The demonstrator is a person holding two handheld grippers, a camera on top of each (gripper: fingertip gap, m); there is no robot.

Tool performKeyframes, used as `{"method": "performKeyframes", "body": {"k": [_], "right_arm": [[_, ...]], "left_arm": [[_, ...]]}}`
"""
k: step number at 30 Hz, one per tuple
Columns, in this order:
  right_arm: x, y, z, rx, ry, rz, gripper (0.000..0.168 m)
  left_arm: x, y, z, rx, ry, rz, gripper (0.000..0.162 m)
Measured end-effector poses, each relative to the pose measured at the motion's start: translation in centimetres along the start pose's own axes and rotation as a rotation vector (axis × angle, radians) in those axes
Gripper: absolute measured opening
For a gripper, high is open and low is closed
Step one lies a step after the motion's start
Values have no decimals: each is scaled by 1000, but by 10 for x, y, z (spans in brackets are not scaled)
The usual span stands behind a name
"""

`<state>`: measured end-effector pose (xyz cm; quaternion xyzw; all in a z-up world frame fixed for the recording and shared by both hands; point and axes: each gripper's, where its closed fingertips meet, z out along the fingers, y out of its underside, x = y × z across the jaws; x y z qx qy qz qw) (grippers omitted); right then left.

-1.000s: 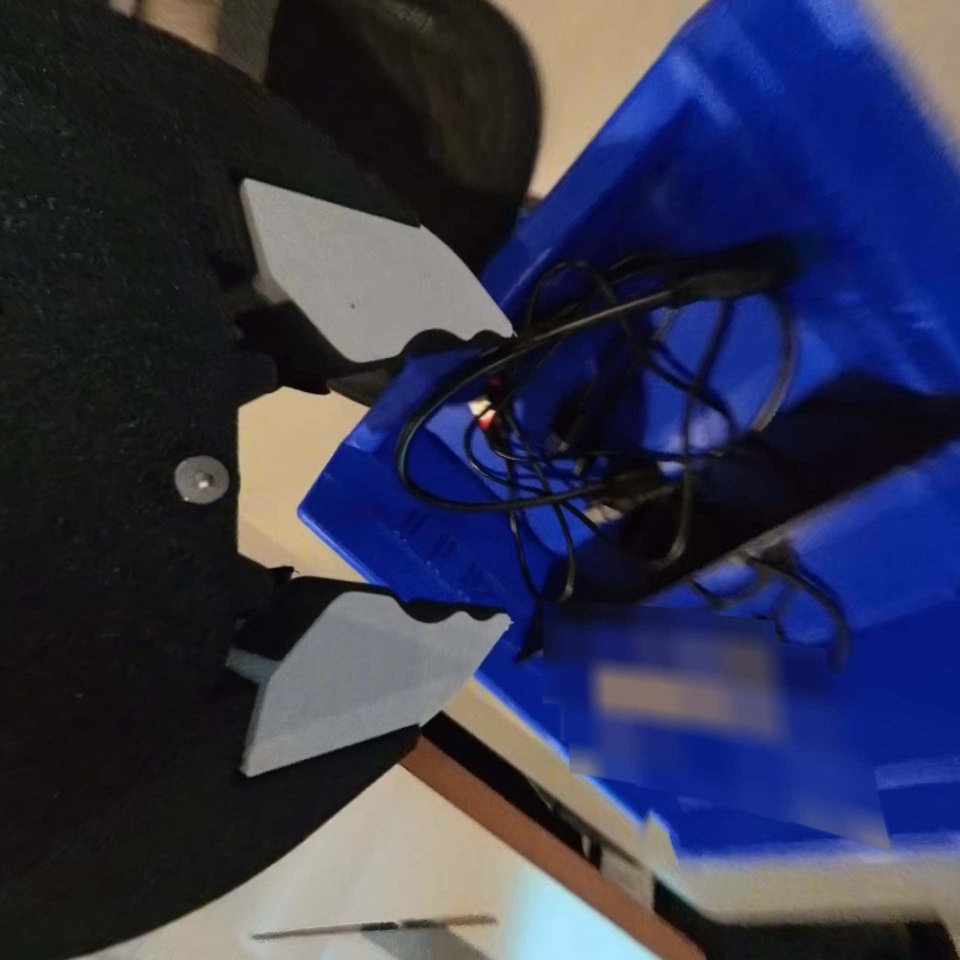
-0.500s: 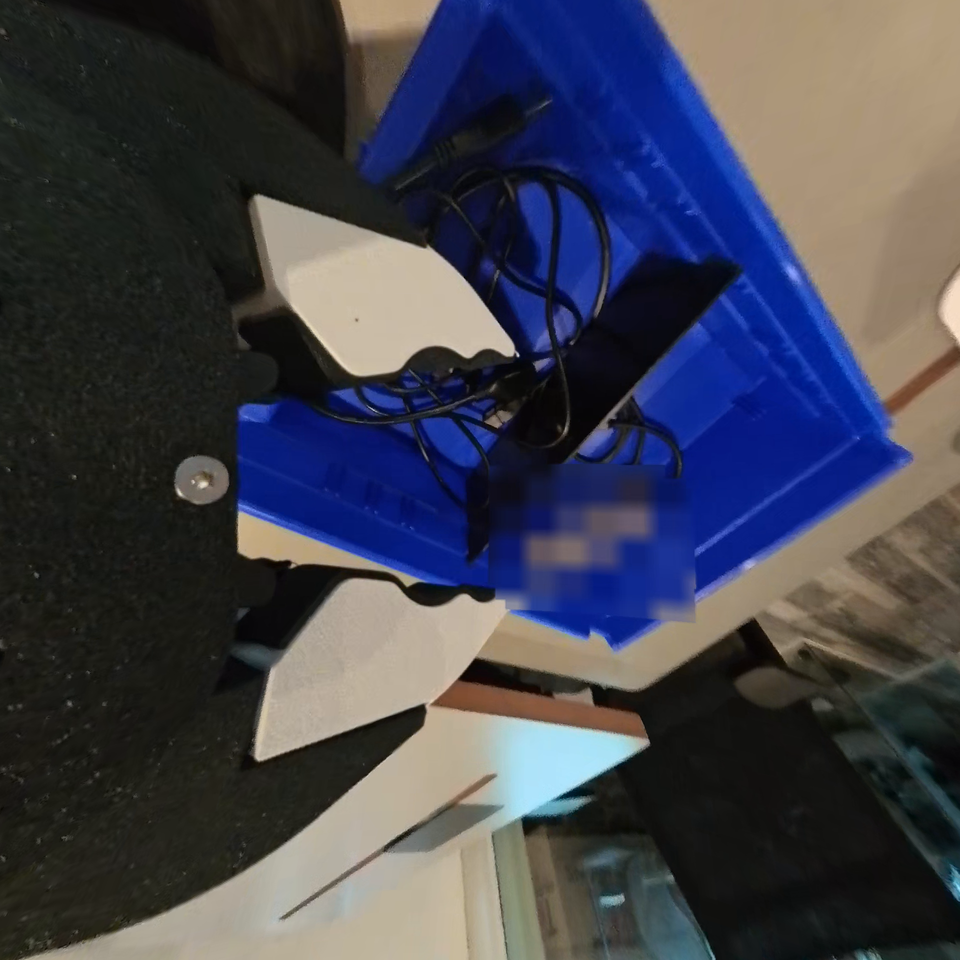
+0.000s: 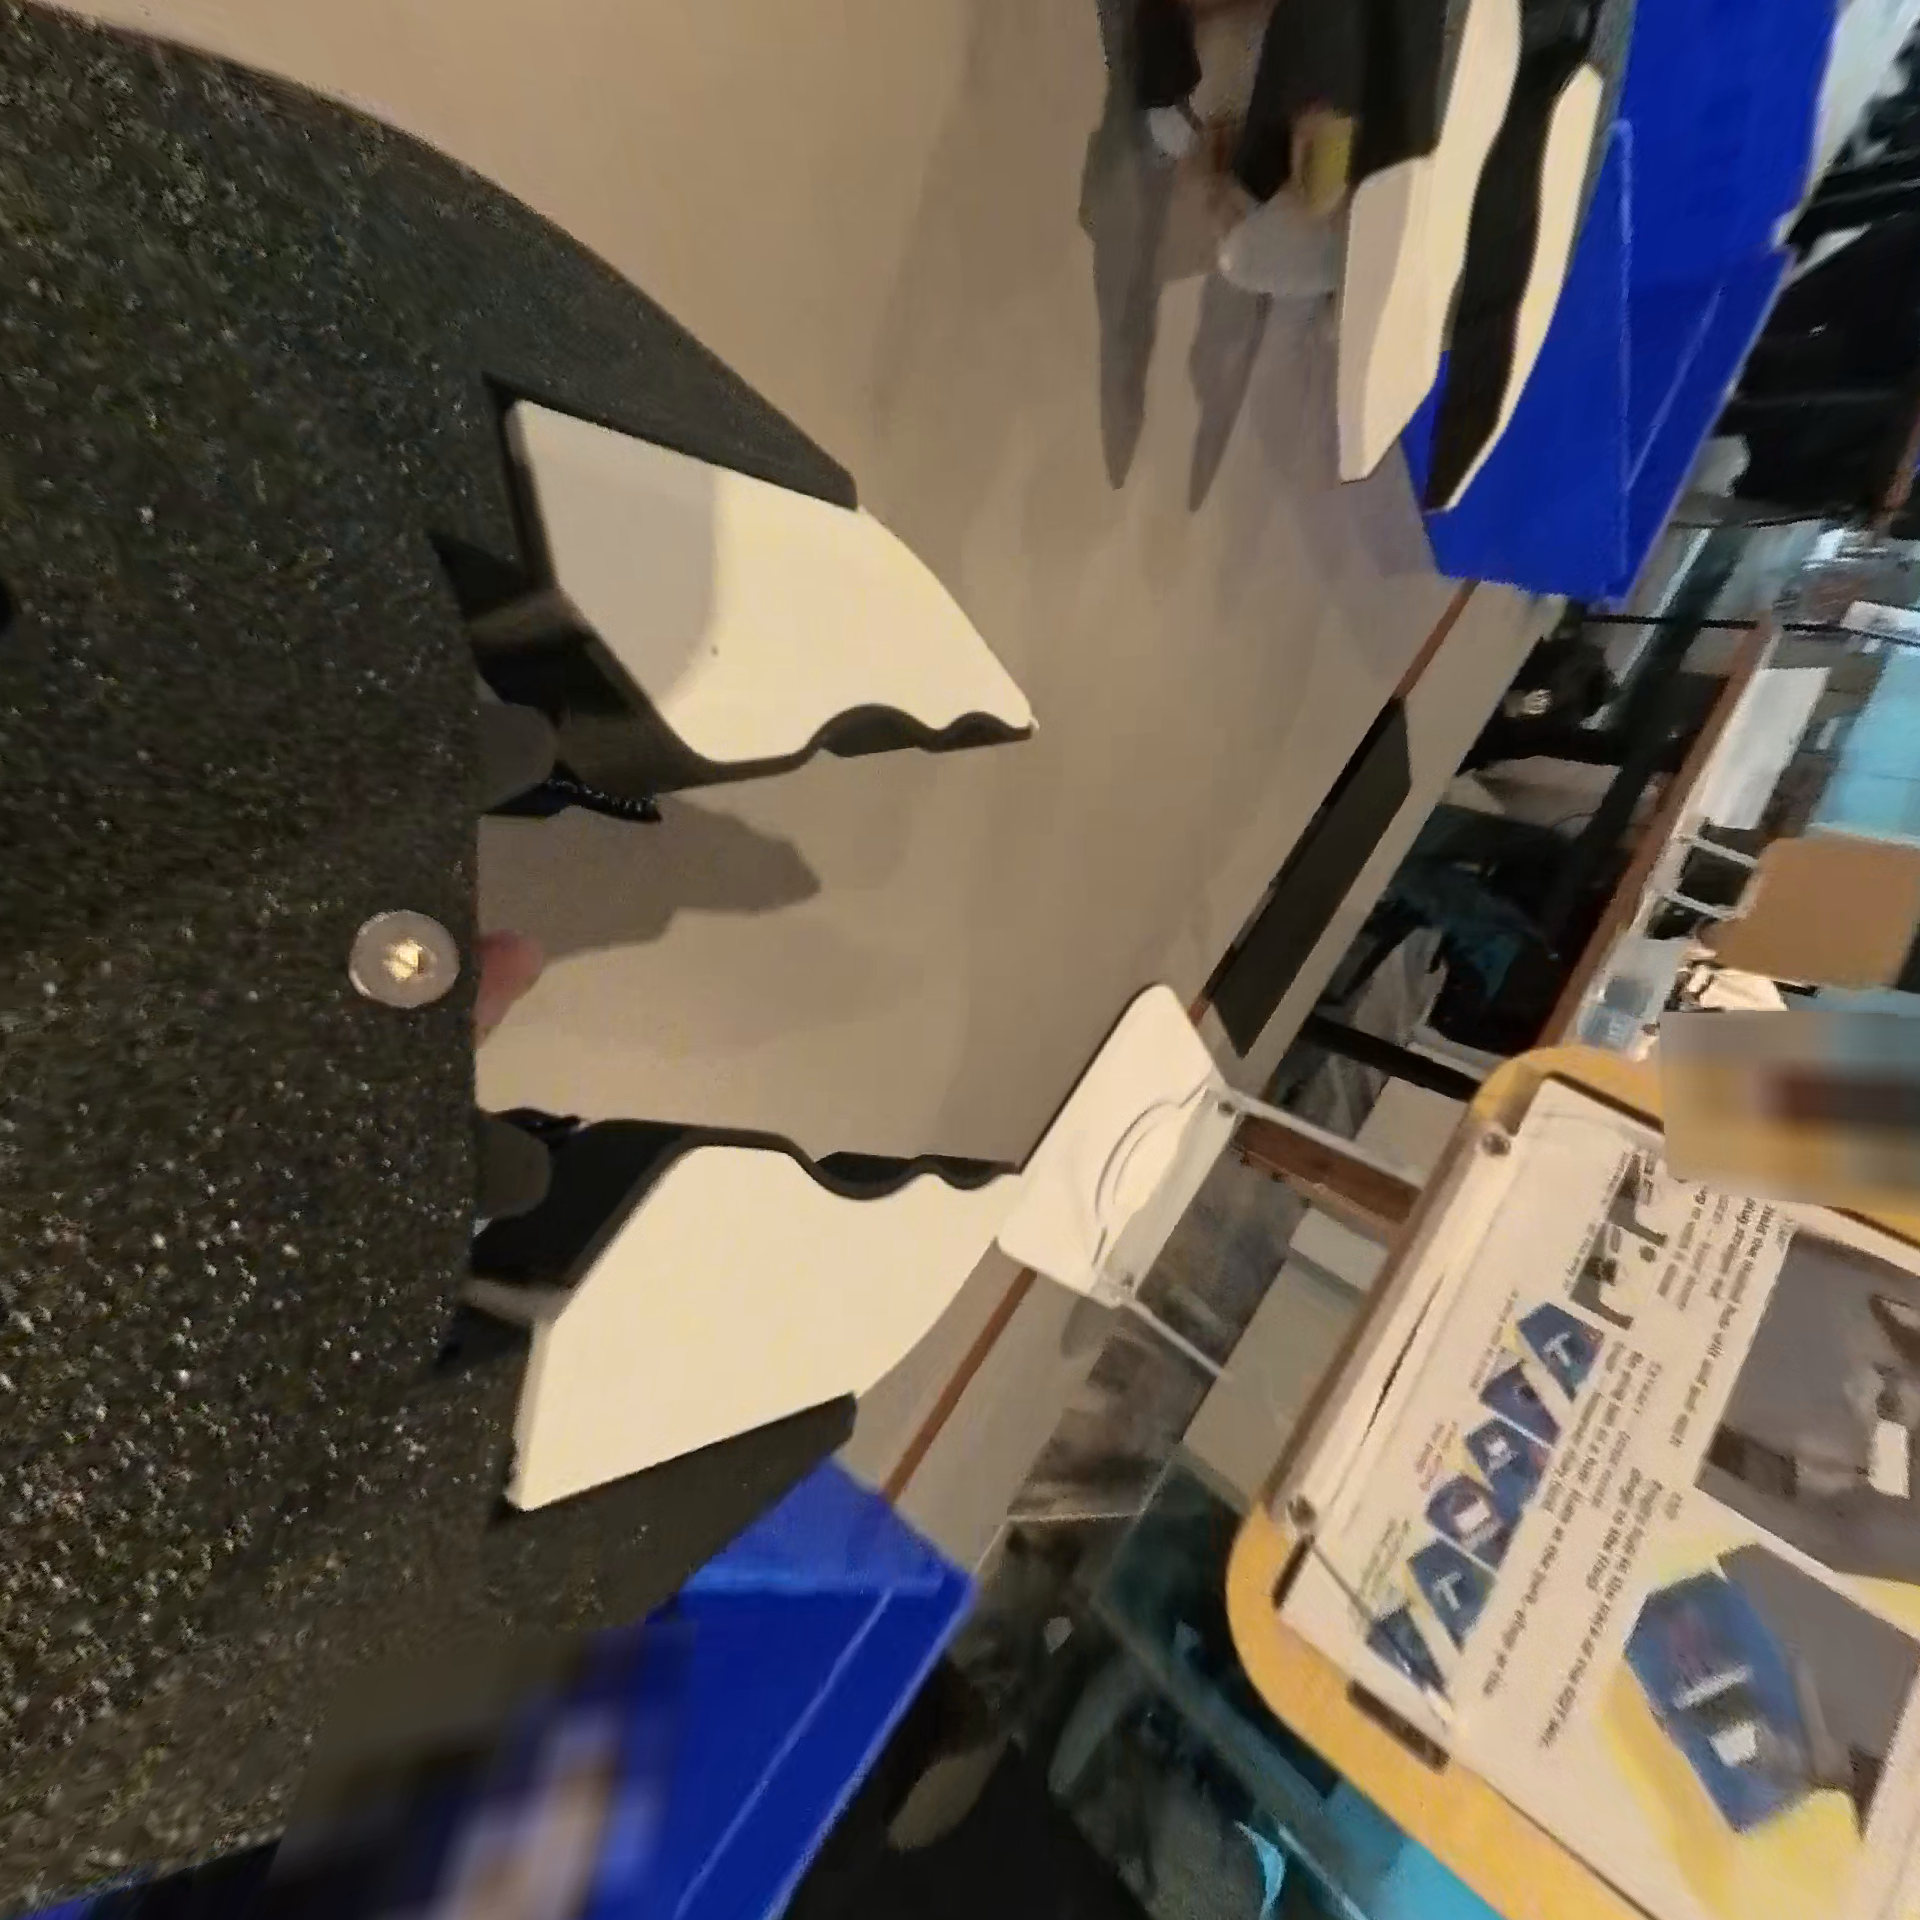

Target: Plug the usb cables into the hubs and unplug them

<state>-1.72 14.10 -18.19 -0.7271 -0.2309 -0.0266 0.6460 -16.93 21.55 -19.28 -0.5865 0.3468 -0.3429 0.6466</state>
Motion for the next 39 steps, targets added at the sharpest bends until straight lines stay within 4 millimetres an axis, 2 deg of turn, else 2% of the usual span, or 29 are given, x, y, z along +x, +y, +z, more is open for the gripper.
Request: {"method": "performKeyframes", "body": {"k": [2, 4, 7, 11, 14, 17, 20, 22, 23, 25, 27, 32, 36, 37, 39], "right_arm": [[-11, 6, 10, 39, -14, 71, 75], [-18, 8, 10, 64, -47, 118, 74], [-9, 14, 3, 69, 4, 85, 70], [-2, 13, -10, 76, 45, 105, 70], [2, 10, -21, 118, 82, 122, 70], [6, 14, -26, 105, 119, 89, 69], [7, 13, -28, 96, 130, 67, 69], [7, 10, -30, 114, 126, 77, 69], [7, 9, -30, 120, 125, 83, 68], [8, 7, -32, 131, 122, 92, 68], [6, 4, -33, 149, 110, 103, 67], [2, 4, -31, 144, 94, 100, 67], [0, 6, -30, 134, 86, 95, 66], [0, 6, -29, 131, 86, 94, 66], [0, 7, -29, 127, 88, 94, 65]], "left_arm": [[-11, -4, -4, -14, -78, 26, 45], [-25, -10, -10, -37, -169, 91, 44], [-46, -32, -25, -56, -318, 299, 40], [-79, -65, -58, -113, -605, 618, 33], [-99, -68, -73, -194, -697, 658, 43], [-128, -50, -84, -303, -740, 535, 66], [-158, -16, -93, -461, -760, 334, 102], [-169, -1, -98, -498, -765, 219, 120], [-172, 2, -100, -503, -774, 185, 123], [-178, 8, -106, -542, -801, 172, 118], [-182, 14, -109, -605, -812, 193, 105], [-176, 33, -105, -731, -767, 143, 81], [-173, 65, -110, -913, -755, 65, 78], [-172, 72, -110, -946, -741, 69, 71], [-170, 81, -110, -996, -710, 129, 47]]}}
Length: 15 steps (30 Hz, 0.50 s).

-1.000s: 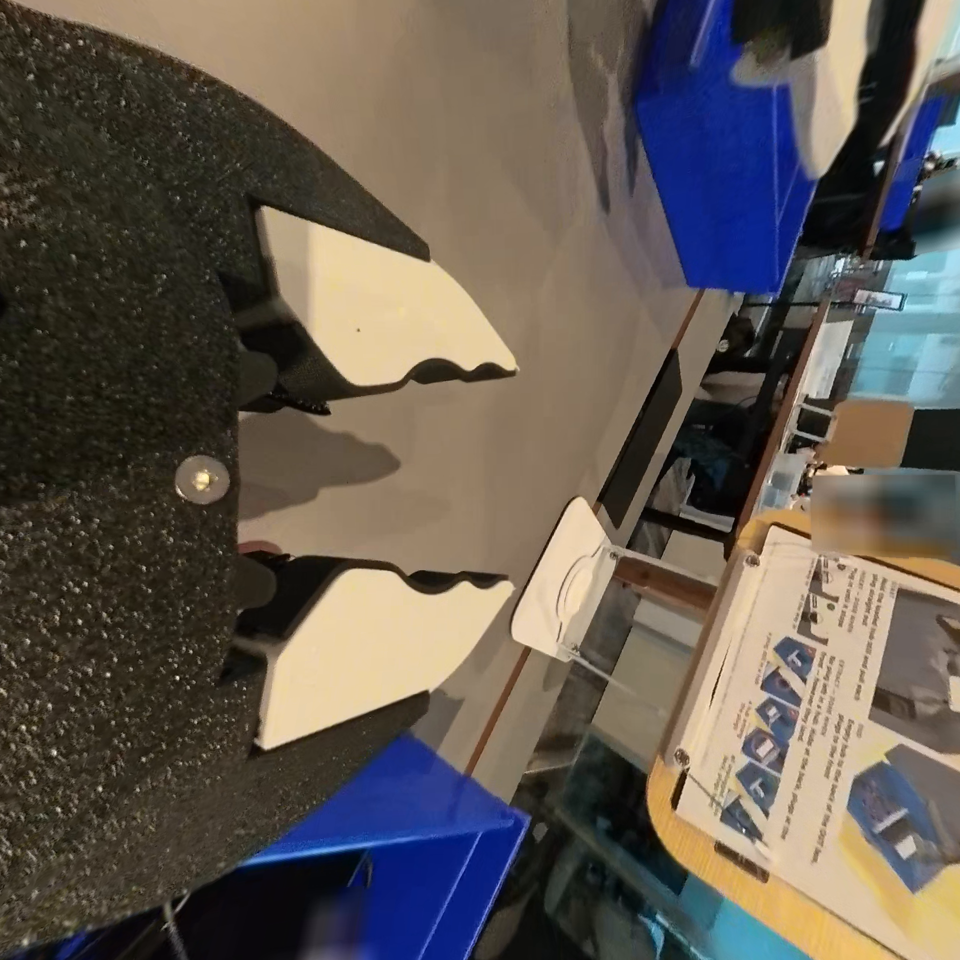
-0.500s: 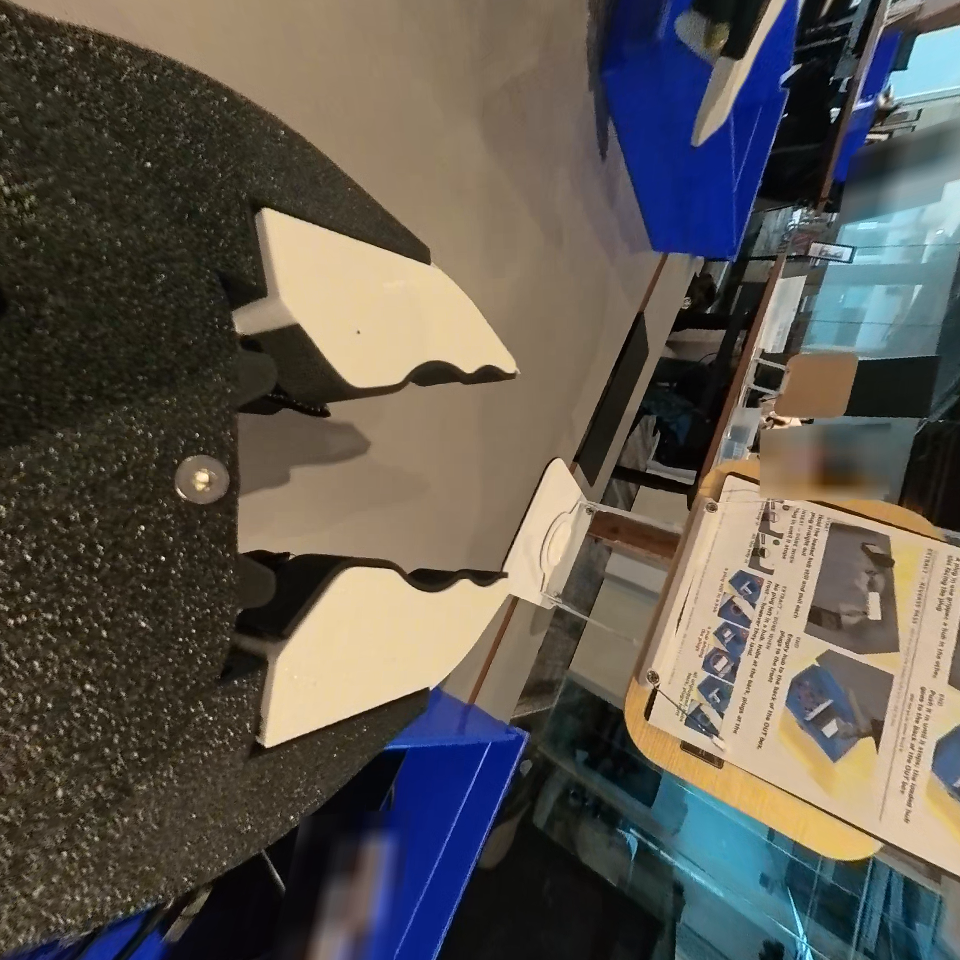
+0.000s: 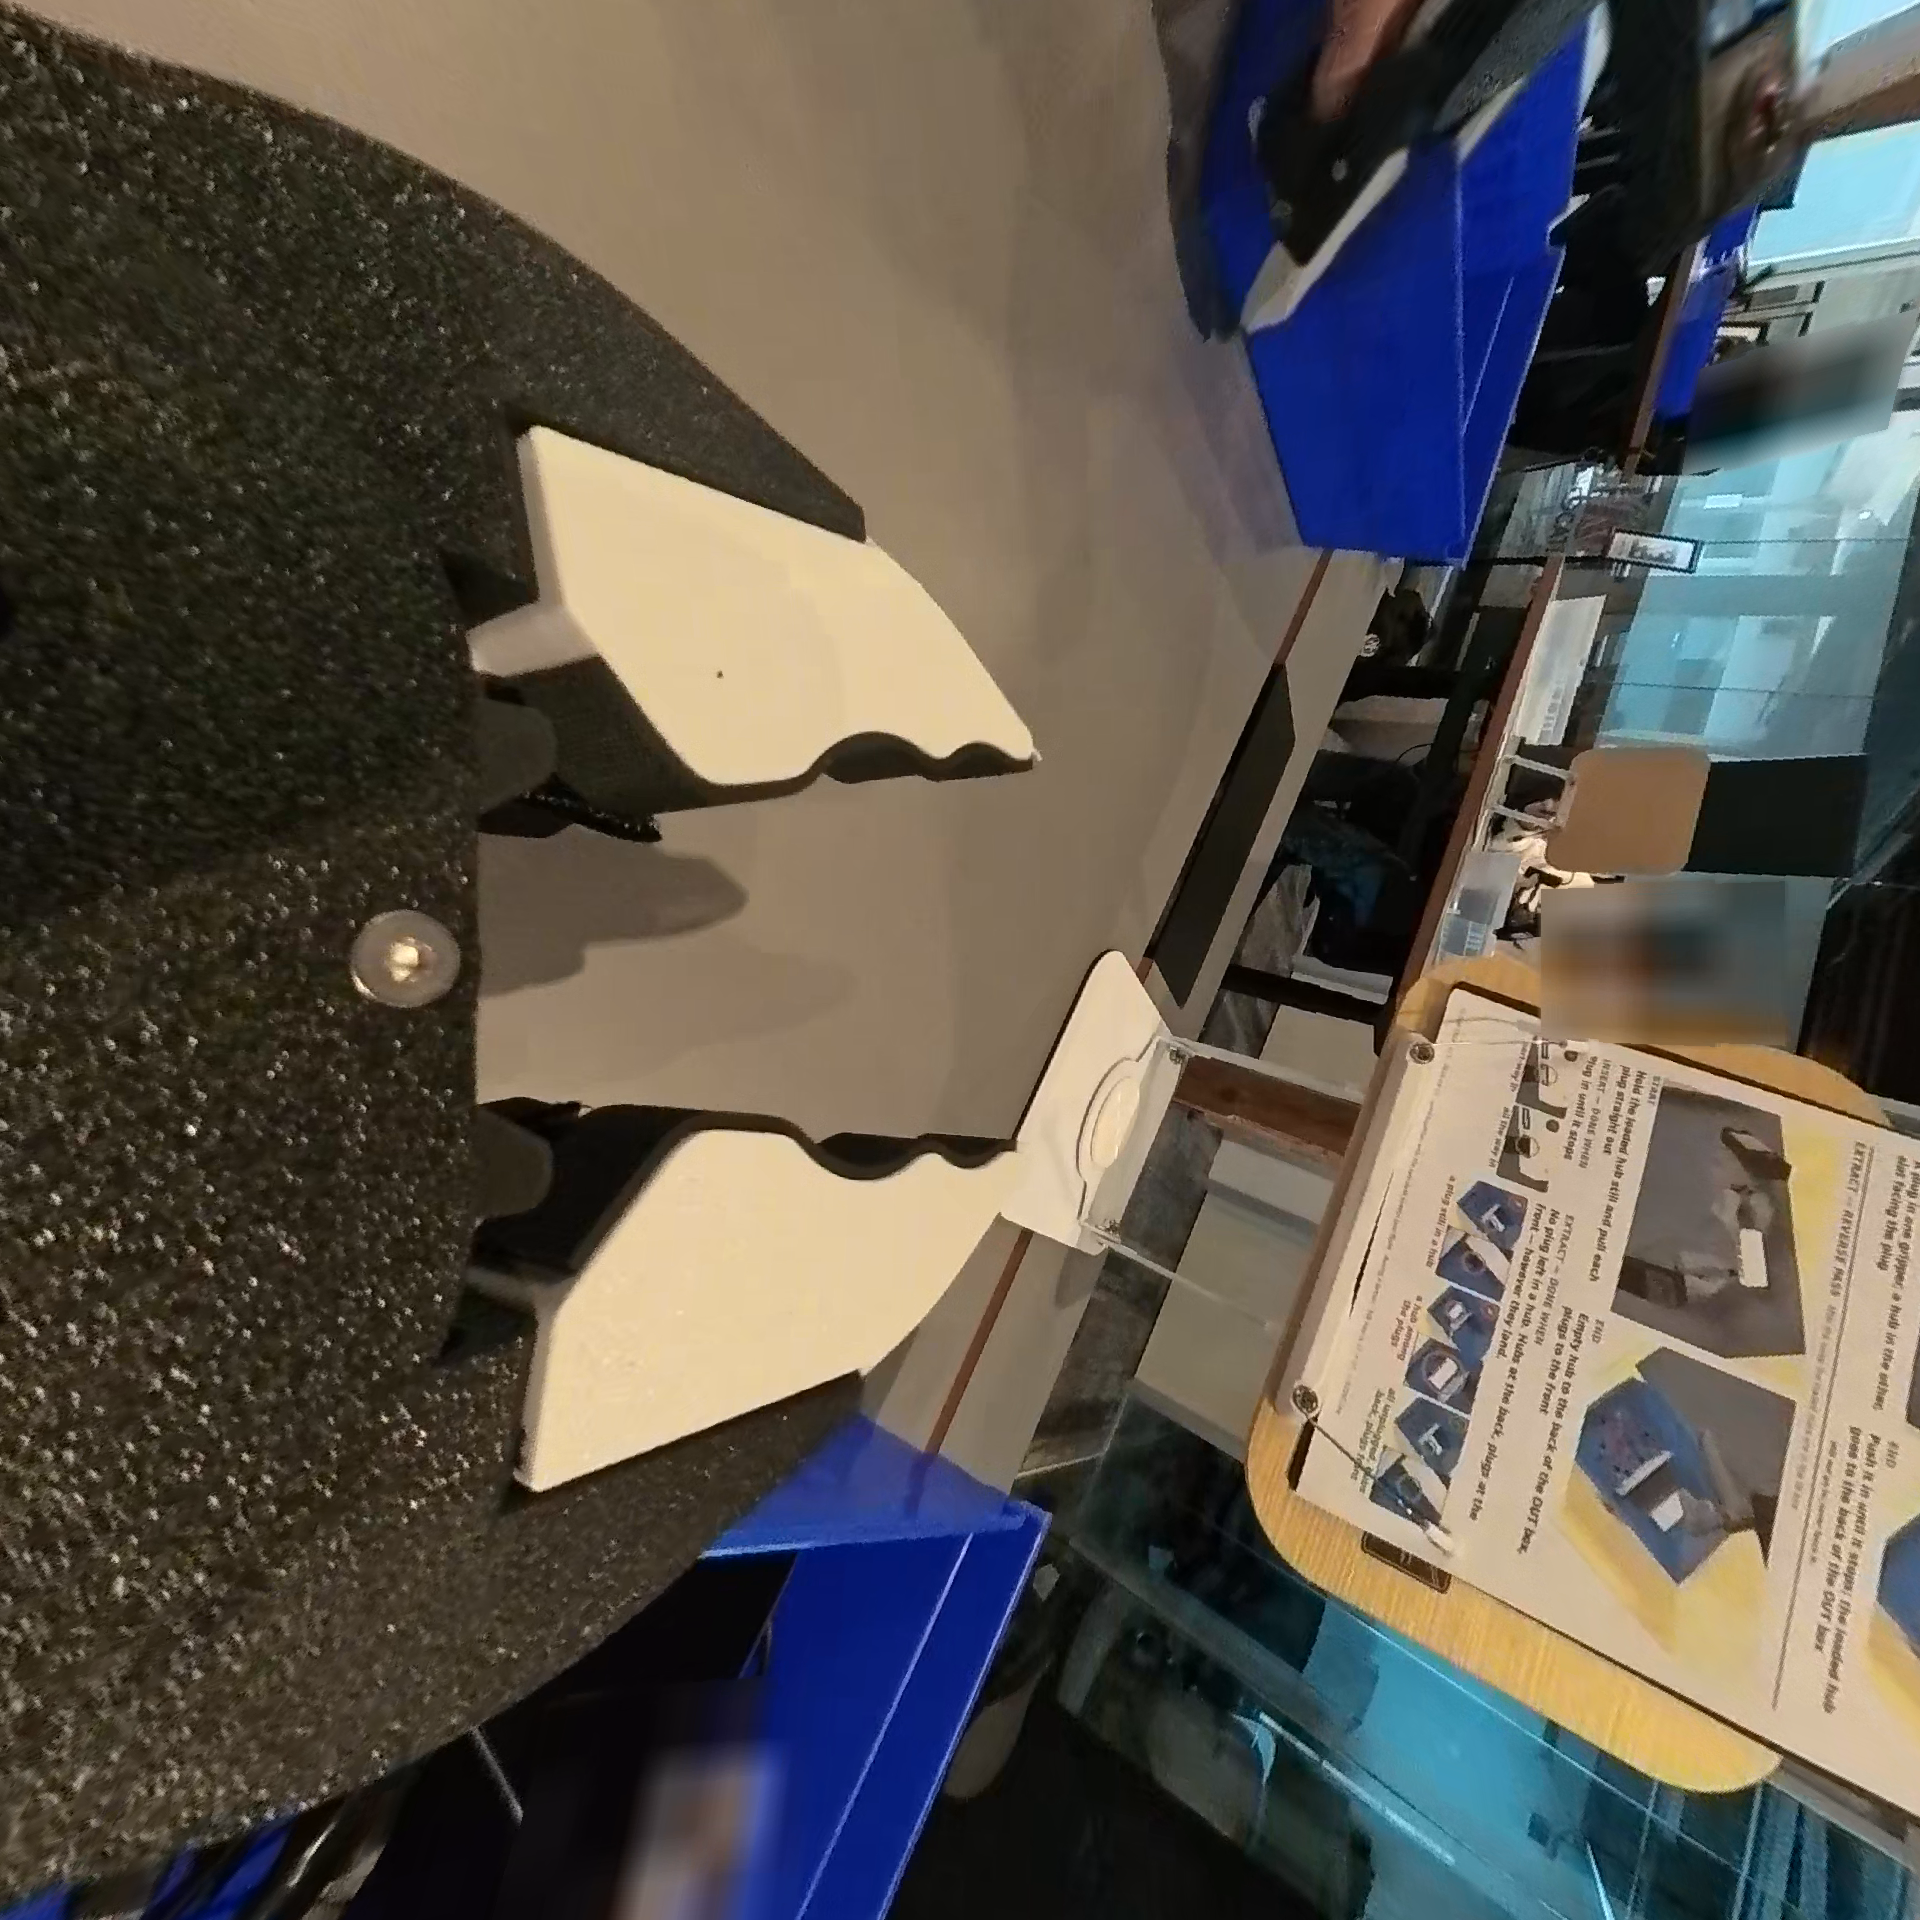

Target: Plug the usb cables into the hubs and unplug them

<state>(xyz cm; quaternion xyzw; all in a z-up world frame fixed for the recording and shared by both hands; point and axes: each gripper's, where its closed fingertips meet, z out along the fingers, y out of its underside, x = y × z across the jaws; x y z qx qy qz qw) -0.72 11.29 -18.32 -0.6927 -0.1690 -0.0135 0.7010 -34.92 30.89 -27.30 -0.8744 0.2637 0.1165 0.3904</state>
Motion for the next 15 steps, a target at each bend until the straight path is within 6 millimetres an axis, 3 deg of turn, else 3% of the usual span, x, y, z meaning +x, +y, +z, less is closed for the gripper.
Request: {"method": "performKeyframes", "body": {"k": [2, 9, 15], "right_arm": [[0, 0, 0, 0, 0, 5, 64], [3, -1, -1, 10, 14, -4, 58], [2, -1, -1, 3, 20, -25, 51]], "left_arm": [[-5, 1, 1, -2, -51, 35, 50], [-15, 8, -6, 56, -41, 3, 39], [-20, 13, -29, 166, 2, -8, 20]]}}
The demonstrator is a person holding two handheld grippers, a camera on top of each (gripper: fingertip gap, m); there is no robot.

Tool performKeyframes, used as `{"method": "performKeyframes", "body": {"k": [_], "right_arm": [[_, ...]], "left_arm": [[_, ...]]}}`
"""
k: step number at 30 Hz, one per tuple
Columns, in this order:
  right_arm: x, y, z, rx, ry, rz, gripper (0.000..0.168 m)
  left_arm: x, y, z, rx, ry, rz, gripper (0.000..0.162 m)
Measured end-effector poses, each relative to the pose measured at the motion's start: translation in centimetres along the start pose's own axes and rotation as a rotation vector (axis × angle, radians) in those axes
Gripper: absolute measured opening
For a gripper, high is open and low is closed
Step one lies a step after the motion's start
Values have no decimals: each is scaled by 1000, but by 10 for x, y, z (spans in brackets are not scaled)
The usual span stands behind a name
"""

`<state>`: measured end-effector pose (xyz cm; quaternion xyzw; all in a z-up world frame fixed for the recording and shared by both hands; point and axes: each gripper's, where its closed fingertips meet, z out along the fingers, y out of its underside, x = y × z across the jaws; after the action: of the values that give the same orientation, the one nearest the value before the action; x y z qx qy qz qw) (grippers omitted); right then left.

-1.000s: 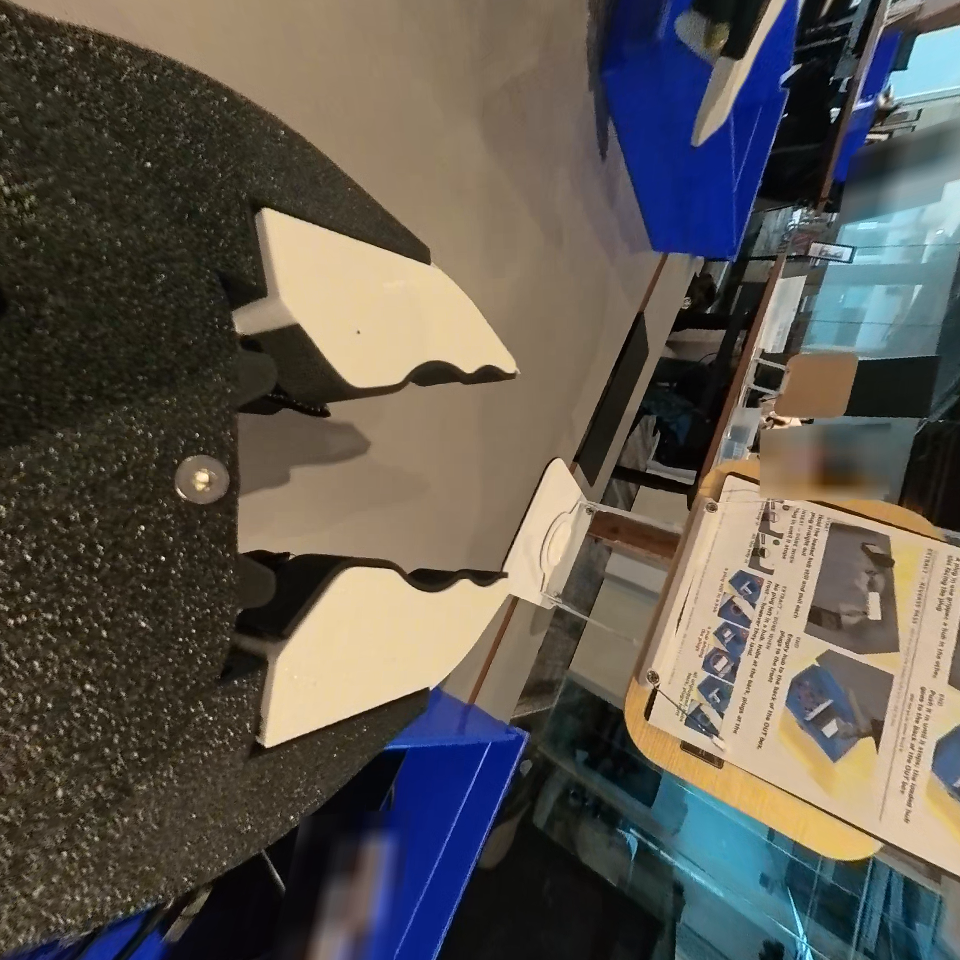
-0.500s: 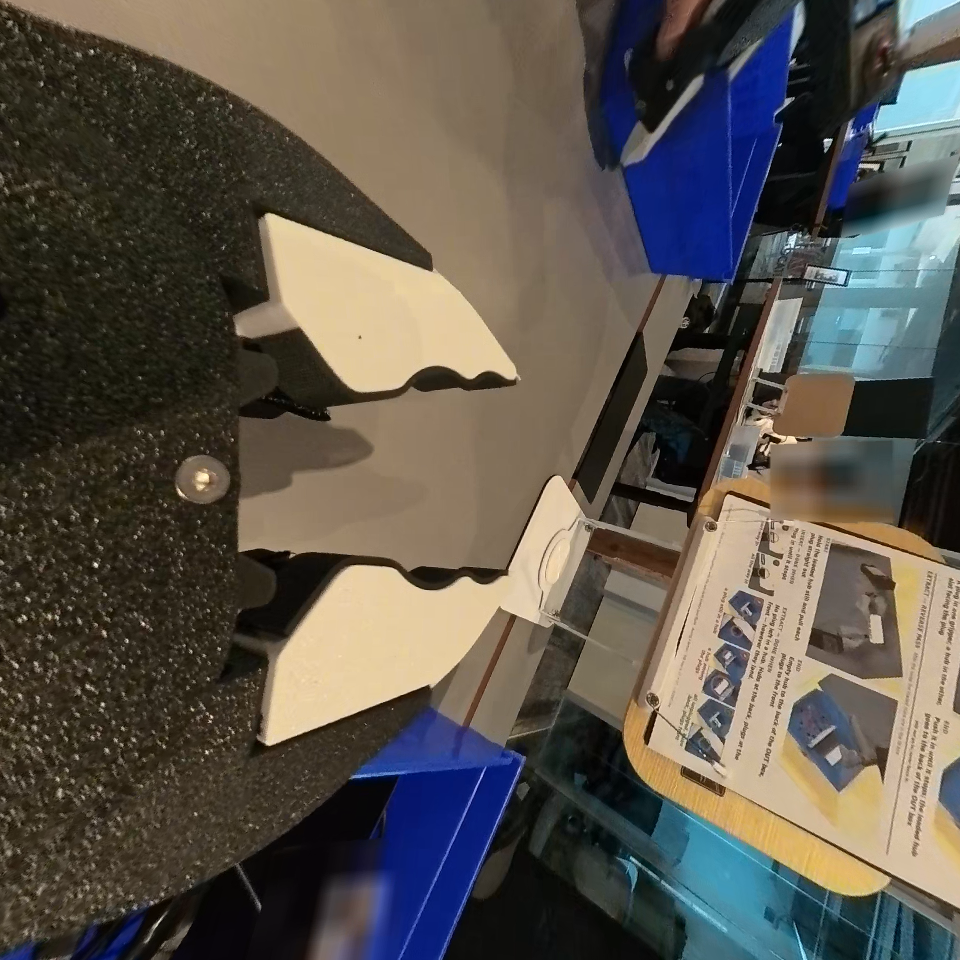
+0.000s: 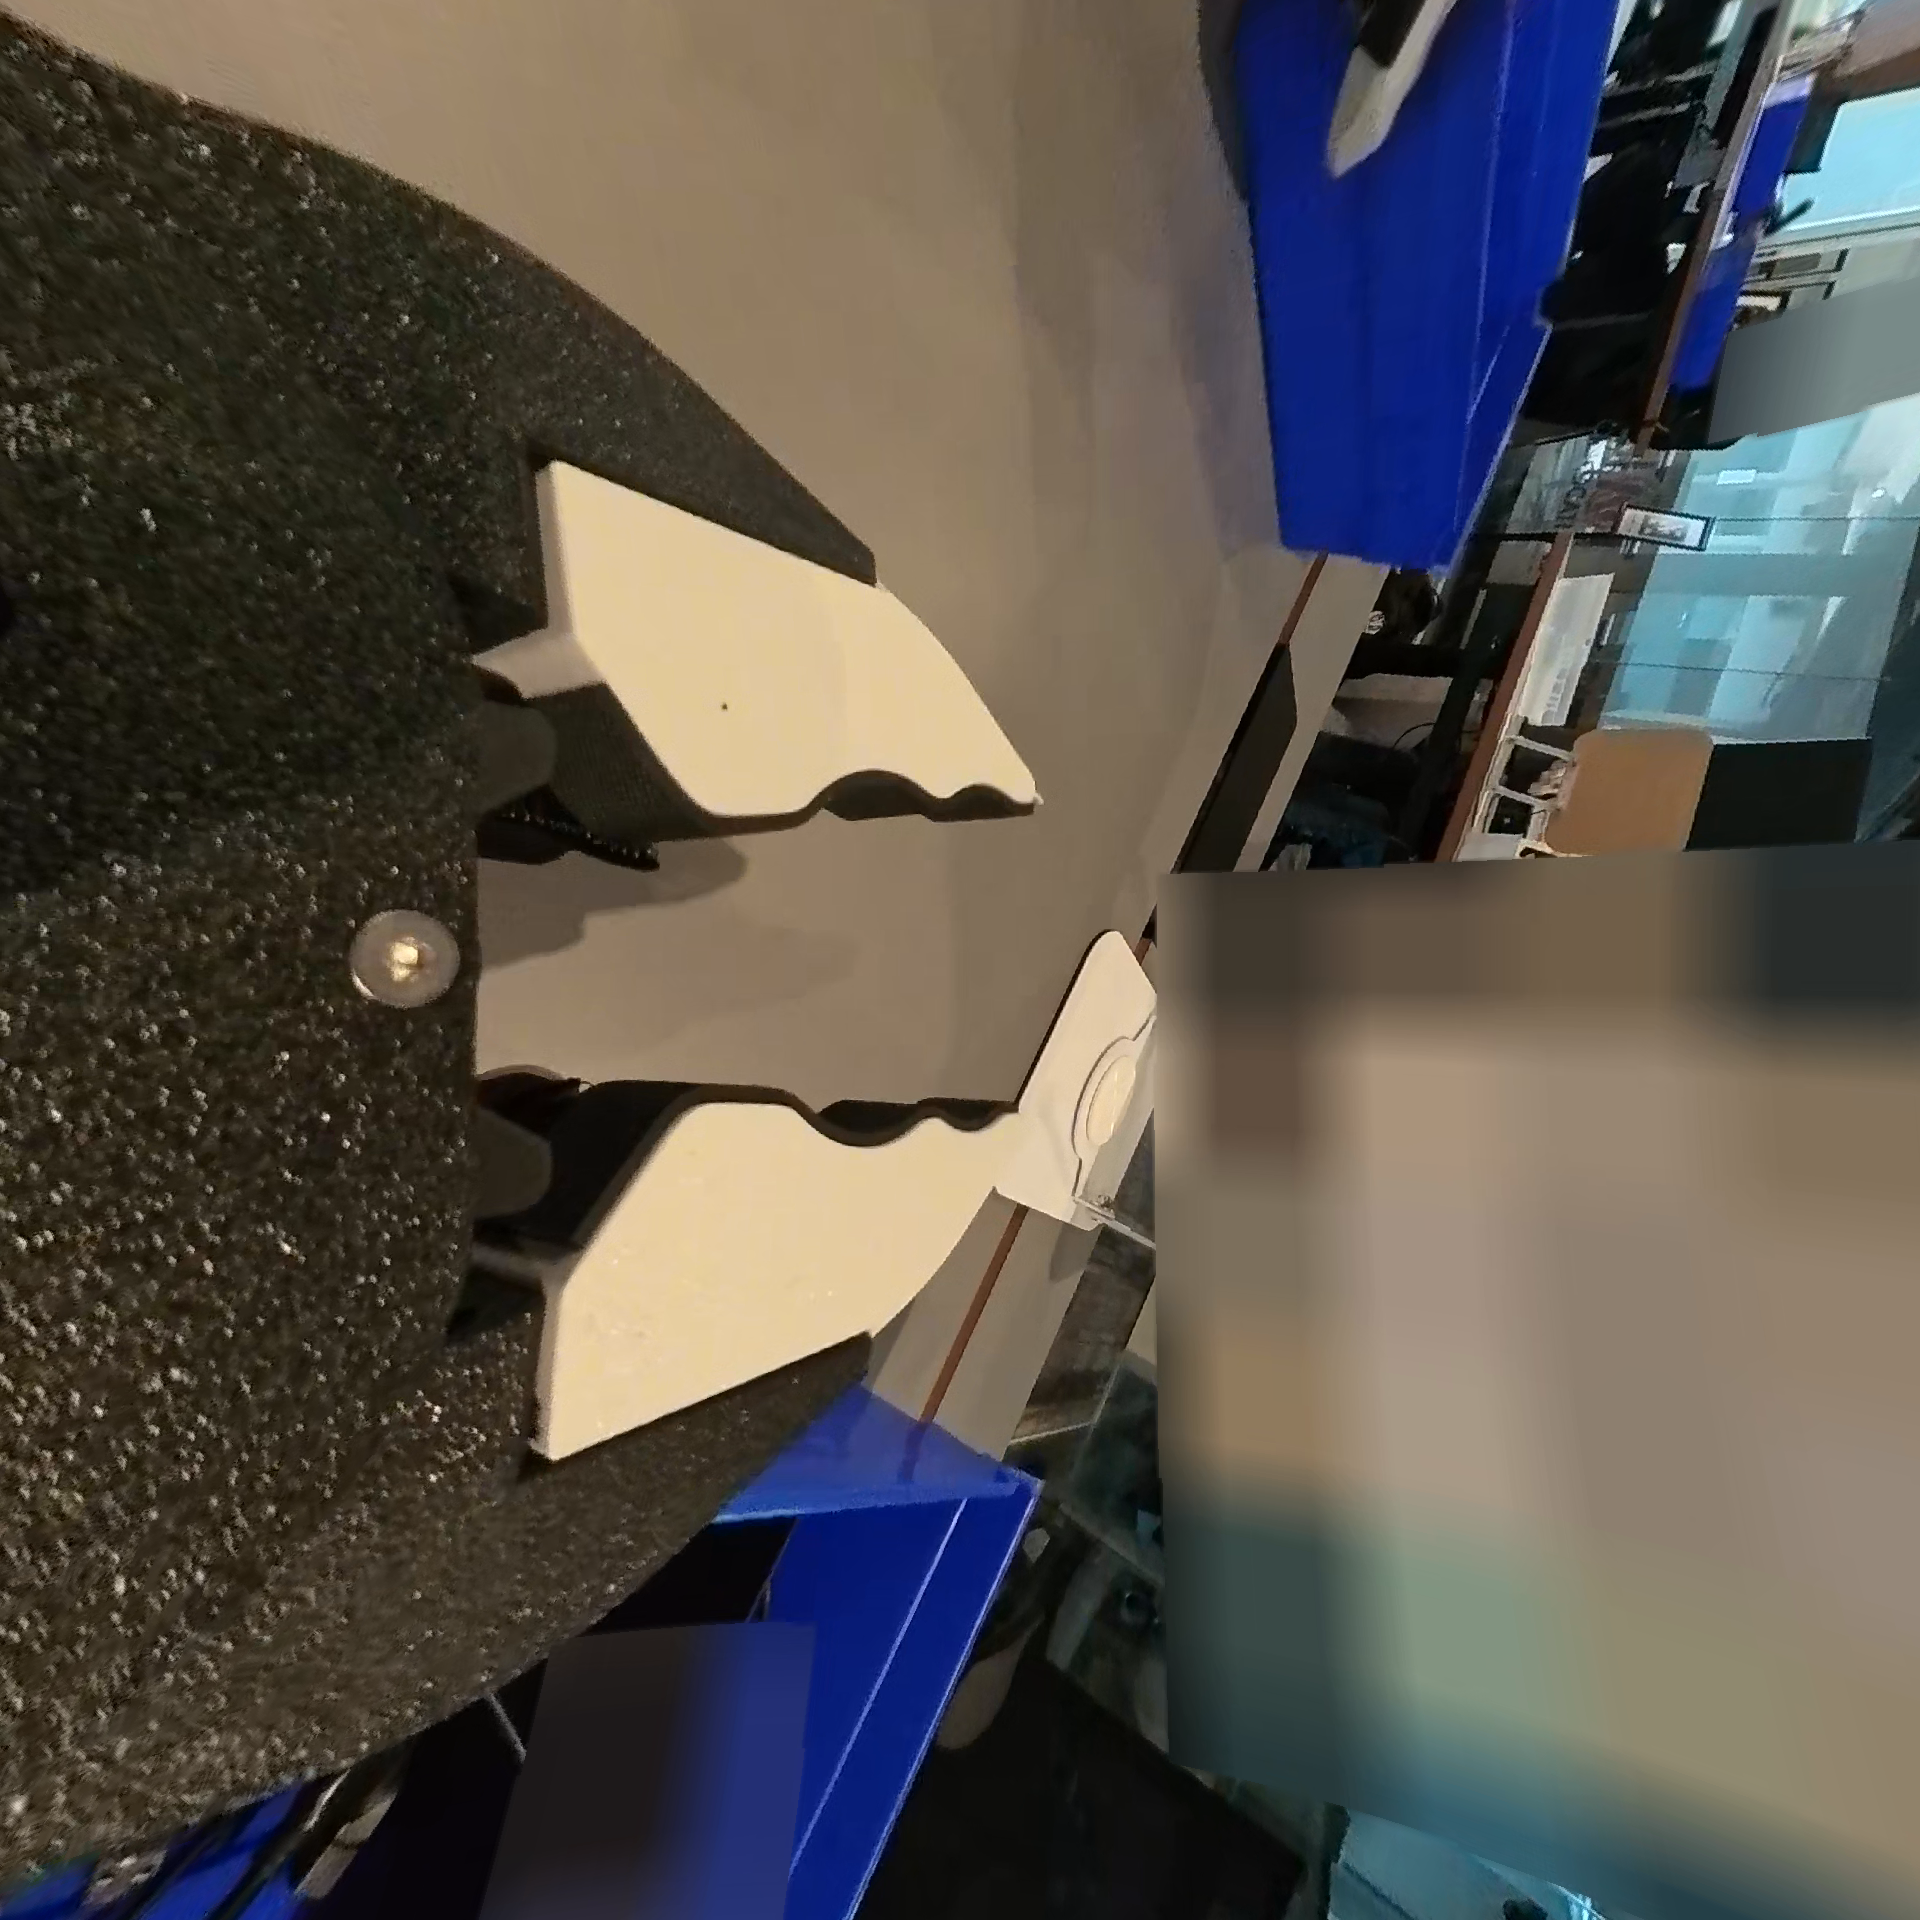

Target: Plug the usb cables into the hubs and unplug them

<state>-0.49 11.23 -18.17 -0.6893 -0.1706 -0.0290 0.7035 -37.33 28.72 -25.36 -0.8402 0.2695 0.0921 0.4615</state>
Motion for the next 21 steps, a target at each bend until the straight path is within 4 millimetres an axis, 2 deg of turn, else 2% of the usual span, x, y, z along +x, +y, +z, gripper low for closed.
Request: {"method": "performKeyframes", "body": {"k": [1, 4, 16, 21], "right_arm": [[0, 0, 0, -1, 0, -4, 50], [2, 0, 0, 0, 13, -5, 47], [10, 0, -4, 10, 31, 53, 41], [10, 3, -3, -4, 38, 32, 40]], "left_arm": [[-3, -4, -8, 44, -17, 9, 13], [10, -7, -27, 104, 63, 62, 11], [75, 2, -70, 224, 251, 162, 9], [92, -2, -78, 224, 259, 172, 9]]}}
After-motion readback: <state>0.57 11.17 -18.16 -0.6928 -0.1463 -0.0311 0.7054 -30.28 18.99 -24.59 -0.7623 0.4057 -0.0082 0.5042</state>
